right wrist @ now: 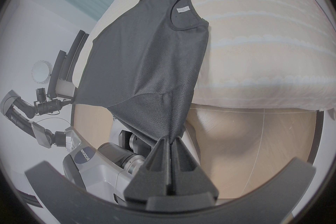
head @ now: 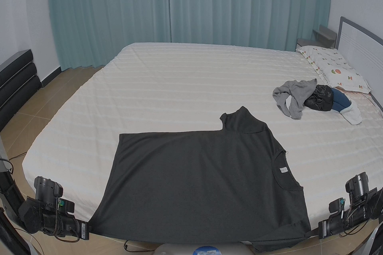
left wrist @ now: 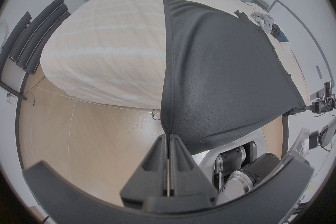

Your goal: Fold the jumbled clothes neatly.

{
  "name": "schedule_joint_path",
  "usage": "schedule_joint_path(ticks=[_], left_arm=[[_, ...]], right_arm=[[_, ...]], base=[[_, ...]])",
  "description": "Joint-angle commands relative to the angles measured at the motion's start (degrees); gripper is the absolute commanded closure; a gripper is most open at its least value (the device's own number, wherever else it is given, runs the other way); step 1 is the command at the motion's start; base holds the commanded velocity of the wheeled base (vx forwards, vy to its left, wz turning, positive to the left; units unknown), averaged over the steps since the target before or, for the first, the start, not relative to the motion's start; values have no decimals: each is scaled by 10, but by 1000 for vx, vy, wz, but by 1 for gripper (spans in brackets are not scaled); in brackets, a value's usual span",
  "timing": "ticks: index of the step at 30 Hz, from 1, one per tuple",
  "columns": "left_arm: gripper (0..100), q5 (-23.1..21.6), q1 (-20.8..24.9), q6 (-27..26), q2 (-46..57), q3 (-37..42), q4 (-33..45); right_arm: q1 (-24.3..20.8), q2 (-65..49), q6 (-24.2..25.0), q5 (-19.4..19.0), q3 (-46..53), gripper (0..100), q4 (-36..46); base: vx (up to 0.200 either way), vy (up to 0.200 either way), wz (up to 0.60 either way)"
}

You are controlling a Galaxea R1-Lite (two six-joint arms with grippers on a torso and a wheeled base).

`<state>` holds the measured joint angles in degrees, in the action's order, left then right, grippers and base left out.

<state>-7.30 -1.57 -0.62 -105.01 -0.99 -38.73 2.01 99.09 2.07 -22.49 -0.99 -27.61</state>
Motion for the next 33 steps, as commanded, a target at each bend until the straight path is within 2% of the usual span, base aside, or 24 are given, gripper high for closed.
schedule_joint_path(ticks=[1,6,11,14,17,26,33], left_arm=[[100,0,0,2,22,2,1],[100,1,-3,16,35,-11,-4],[100,-1,4,105,66,-58,-9],[100,1,10,173,67,-97,-9],[100,2,19,213,67,-121,-7],[100,46,32,227,74,-144,-5],[100,50,33,226,94,-141,-1]], right_arm=[[3,-34,-2,0,10,100,2],[6,-68,5,-2,-1,100,-4],[12,-81,48,-4,-56,100,-2],[9,-72,52,-2,-76,100,-3],[12,-62,54,-1,-108,100,-2],[15,-37,60,15,-154,100,-4],[10,-35,60,15,-161,100,-4]], base=[[0,0,0],[0,0,0],[0,0,0],[0,0,0],[0,0,0],[0,0,0],[0,0,0]])
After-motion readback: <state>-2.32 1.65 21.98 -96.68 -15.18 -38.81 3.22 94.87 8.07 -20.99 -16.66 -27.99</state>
